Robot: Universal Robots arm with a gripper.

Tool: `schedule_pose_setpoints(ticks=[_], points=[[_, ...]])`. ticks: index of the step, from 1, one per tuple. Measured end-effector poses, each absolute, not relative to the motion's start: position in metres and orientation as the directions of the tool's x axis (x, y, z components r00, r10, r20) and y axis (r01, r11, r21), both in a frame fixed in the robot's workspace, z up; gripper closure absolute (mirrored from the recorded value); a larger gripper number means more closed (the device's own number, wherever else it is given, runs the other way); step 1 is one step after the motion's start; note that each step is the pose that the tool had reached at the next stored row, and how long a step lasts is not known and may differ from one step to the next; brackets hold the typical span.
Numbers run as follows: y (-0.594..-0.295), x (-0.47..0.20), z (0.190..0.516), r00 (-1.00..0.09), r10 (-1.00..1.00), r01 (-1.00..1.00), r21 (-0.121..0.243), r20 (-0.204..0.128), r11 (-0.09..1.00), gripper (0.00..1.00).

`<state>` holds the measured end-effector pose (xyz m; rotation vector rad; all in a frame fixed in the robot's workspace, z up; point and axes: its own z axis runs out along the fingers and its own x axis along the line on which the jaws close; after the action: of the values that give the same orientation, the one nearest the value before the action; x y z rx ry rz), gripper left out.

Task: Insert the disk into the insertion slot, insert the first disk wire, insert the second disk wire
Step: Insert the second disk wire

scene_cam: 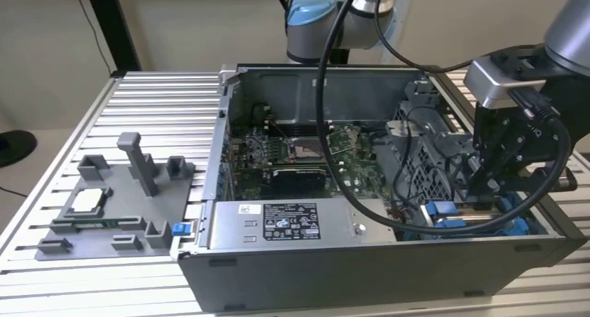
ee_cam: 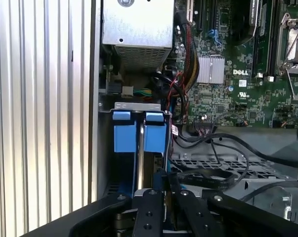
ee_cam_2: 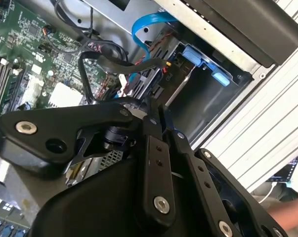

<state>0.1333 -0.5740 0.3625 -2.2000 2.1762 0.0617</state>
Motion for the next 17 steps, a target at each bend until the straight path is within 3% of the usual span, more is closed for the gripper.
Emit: schedule_pose_setpoints(ticks=[17], points=[[-0.574, 0.134, 0.35, 0.025, -0.998, -0.999, -0.033, -0.058, -0.023, 1.0]])
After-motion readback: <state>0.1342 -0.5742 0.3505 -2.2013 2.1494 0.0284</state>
